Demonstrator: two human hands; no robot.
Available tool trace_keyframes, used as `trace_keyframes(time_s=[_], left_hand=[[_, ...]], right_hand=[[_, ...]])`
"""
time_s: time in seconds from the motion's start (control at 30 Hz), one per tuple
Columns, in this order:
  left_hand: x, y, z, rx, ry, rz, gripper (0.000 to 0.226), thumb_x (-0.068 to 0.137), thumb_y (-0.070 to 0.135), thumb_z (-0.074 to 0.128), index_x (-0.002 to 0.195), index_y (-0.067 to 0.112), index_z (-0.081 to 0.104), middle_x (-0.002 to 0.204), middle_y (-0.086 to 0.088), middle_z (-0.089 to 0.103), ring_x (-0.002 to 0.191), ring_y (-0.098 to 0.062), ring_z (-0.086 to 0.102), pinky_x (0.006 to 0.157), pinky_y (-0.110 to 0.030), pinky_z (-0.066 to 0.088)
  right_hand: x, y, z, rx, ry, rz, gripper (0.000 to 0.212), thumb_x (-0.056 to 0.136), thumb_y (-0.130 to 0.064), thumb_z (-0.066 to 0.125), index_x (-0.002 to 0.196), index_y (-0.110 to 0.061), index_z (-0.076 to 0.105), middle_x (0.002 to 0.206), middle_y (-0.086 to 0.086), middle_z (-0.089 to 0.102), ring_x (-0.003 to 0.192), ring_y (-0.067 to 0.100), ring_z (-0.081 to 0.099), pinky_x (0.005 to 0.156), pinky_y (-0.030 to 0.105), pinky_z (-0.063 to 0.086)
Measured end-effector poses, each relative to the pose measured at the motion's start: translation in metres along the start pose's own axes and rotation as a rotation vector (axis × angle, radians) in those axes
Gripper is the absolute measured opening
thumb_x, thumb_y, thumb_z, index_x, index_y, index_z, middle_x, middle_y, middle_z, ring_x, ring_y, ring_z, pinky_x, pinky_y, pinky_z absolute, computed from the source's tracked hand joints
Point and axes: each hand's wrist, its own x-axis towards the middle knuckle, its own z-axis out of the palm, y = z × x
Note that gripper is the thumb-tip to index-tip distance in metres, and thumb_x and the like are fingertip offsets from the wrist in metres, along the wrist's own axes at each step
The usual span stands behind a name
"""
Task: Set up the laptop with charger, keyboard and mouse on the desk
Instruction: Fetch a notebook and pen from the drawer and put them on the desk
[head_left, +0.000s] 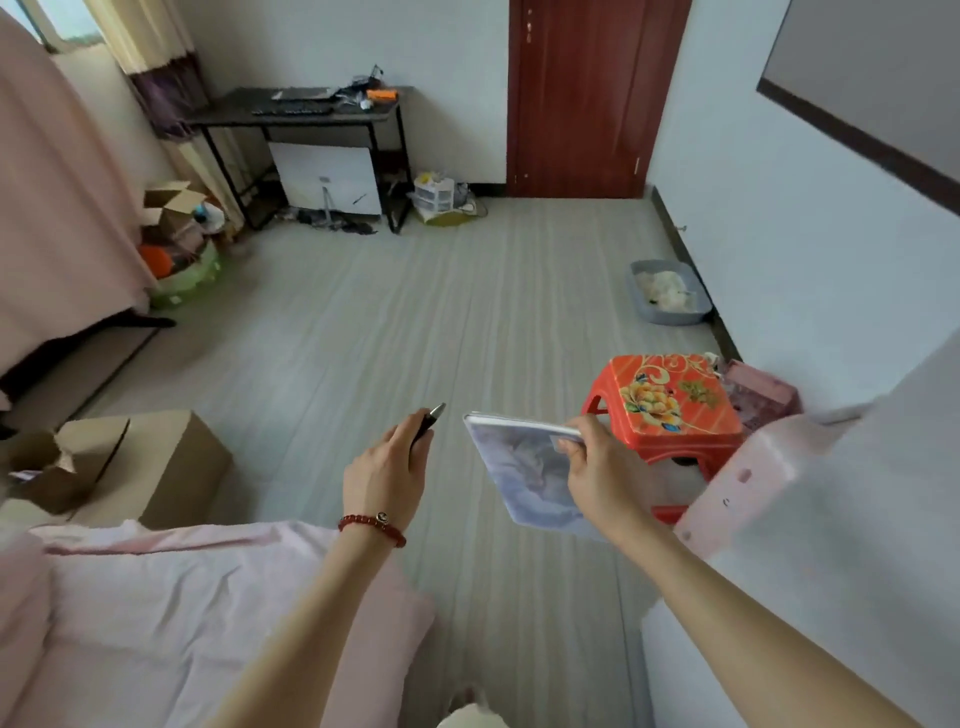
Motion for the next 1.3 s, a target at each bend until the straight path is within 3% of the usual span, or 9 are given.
trace_keyframes(time_s=[0.1, 0.27, 0.43, 0.63, 0.77, 0.87, 0.9, 1.13, 1.3], left_hand=[[0.081, -0.028, 0.015, -0.020, 0.124, -0.028, 0.022, 0.092, 0.021, 0.050, 0.111, 0.017, 0.059, 0.086, -0.009, 0.068, 0.068, -0.036, 0.062, 0.053, -0.030, 0.039], [0.246, -0.080, 0.047, -0.056, 0.189, -0.069, 0.024, 0.092, 0.020, 0.049, 0.113, 0.016, 0.059, 0.090, -0.010, 0.069, 0.072, -0.033, 0.062, 0.056, -0.028, 0.037], [0.407, -0.110, 0.059, -0.042, 0.244, -0.030, 0.023, 0.091, 0.020, 0.050, 0.112, 0.017, 0.059, 0.094, -0.009, 0.068, 0.076, -0.034, 0.062, 0.059, -0.031, 0.042], [0.608, -0.155, 0.088, -0.014, 0.296, 0.031, 0.022, 0.091, 0.021, 0.051, 0.111, 0.014, 0.060, 0.097, -0.009, 0.069, 0.078, -0.034, 0.065, 0.059, -0.036, 0.049], [0.731, -0.190, 0.111, 0.025, 0.318, 0.039, 0.021, 0.092, 0.023, 0.049, 0.109, 0.015, 0.059, 0.093, -0.009, 0.068, 0.077, -0.032, 0.064, 0.059, -0.036, 0.049], [0.816, -0.215, 0.121, 0.033, 0.318, -0.002, 0.023, 0.093, 0.024, 0.047, 0.110, 0.015, 0.059, 0.095, -0.008, 0.067, 0.079, -0.031, 0.063, 0.060, -0.035, 0.048], [0.873, -0.234, 0.121, 0.071, 0.332, -0.030, 0.023, 0.093, 0.024, 0.047, 0.111, 0.014, 0.059, 0.096, -0.008, 0.067, 0.079, -0.031, 0.063, 0.061, -0.035, 0.048], [1.038, -0.340, 0.097, 0.128, 0.412, -0.141, 0.026, 0.092, 0.027, 0.048, 0.114, 0.015, 0.057, 0.099, -0.009, 0.066, 0.083, -0.031, 0.063, 0.064, -0.035, 0.049], [1.165, -0.455, 0.098, 0.151, 0.440, -0.209, 0.028, 0.092, 0.031, 0.048, 0.115, 0.018, 0.058, 0.103, -0.008, 0.069, 0.090, -0.029, 0.065, 0.069, -0.036, 0.051]], right_hand=[[0.092, -0.009, 0.034, 0.007, -0.039, -0.060, 0.007, 0.091, -0.016, 0.047, 0.092, -0.011, 0.051, 0.092, 0.009, 0.068, 0.084, 0.037, 0.062, 0.066, 0.039, 0.046], [0.275, -0.049, 0.099, 0.034, -0.027, -0.092, 0.007, 0.089, -0.018, 0.052, 0.092, -0.012, 0.053, 0.092, 0.012, 0.069, 0.087, 0.039, 0.061, 0.065, 0.034, 0.035], [0.436, -0.094, 0.133, 0.064, -0.005, -0.109, 0.004, 0.089, -0.017, 0.050, 0.089, -0.015, 0.053, 0.090, 0.008, 0.069, 0.087, 0.037, 0.061, 0.065, 0.032, 0.034], [0.641, -0.137, 0.186, 0.141, 0.045, -0.184, 0.007, 0.090, -0.017, 0.051, 0.084, -0.019, 0.050, 0.071, -0.005, 0.055, 0.072, 0.028, 0.056, 0.060, 0.029, 0.030], [0.773, -0.167, 0.226, 0.221, 0.064, -0.280, 0.008, 0.091, -0.019, 0.052, 0.094, -0.012, 0.055, 0.079, 0.001, 0.062, 0.069, 0.021, 0.049, 0.062, 0.028, 0.032], [0.863, -0.193, 0.257, 0.232, 0.010, -0.328, 0.009, 0.091, -0.019, 0.052, 0.094, -0.011, 0.055, 0.086, 0.005, 0.067, 0.076, 0.026, 0.057, 0.063, 0.029, 0.035], [0.922, -0.217, 0.280, 0.252, 0.008, -0.354, 0.008, 0.091, -0.018, 0.052, 0.094, -0.011, 0.055, 0.086, 0.005, 0.068, 0.078, 0.027, 0.059, 0.063, 0.029, 0.036], [1.091, -0.308, 0.380, 0.281, -0.060, -0.421, 0.011, 0.090, -0.017, 0.054, 0.097, -0.009, 0.058, 0.086, 0.010, 0.070, 0.079, 0.033, 0.062, 0.060, 0.029, 0.034], [1.216, -0.379, 0.485, 0.318, -0.080, -0.450, 0.011, 0.090, -0.018, 0.055, 0.097, -0.011, 0.060, 0.086, 0.010, 0.070, 0.078, 0.032, 0.062, 0.059, 0.027, 0.036]])
